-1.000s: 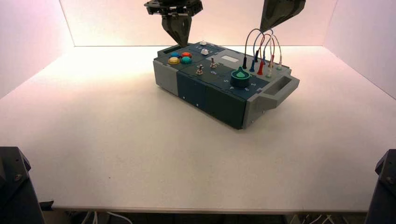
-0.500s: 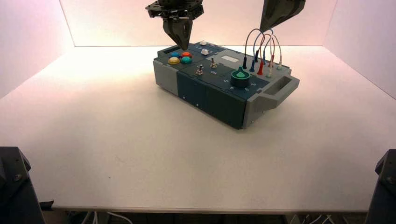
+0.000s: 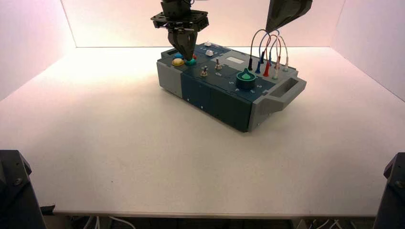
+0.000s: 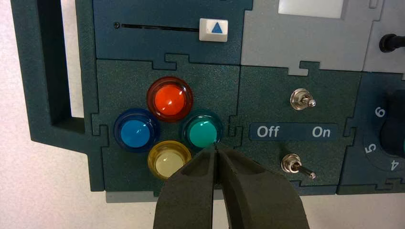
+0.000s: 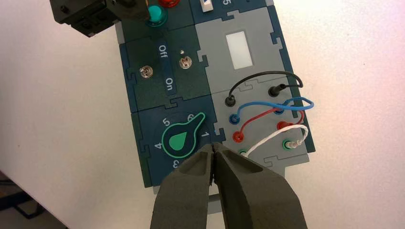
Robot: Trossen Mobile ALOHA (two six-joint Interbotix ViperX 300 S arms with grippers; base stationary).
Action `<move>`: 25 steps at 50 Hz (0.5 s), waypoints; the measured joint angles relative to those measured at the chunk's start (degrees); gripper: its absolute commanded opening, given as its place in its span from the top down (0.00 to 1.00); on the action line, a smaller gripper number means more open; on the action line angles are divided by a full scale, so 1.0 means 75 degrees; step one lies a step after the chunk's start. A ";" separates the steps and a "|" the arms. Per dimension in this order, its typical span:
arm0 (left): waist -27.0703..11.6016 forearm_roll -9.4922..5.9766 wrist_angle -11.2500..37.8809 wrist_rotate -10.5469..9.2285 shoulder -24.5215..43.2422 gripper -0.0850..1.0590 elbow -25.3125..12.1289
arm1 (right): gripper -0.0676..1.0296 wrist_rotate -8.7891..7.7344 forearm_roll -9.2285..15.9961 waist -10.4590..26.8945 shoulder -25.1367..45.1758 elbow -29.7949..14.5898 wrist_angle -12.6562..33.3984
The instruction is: Push the green button with the left gripper.
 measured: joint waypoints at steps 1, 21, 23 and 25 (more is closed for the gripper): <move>0.0000 0.0000 0.0000 0.0000 0.0000 0.95 0.0000 | 0.96 -0.0012 -0.0012 0.0000 0.0000 0.0000 0.0012; 0.0000 0.0000 -0.0199 0.0070 0.0129 0.95 0.0000 | 0.96 -0.0012 0.0000 0.0000 0.0000 0.0000 0.0000; 0.0000 -0.0012 -0.0246 0.0082 0.0129 0.95 0.0012 | 0.96 0.0000 -0.0012 -0.0012 0.0012 -0.0012 0.0000; 0.0000 -0.0012 -0.0281 0.0082 0.0129 0.95 0.0023 | 0.96 0.0000 -0.0012 0.0000 0.0000 -0.0012 0.0000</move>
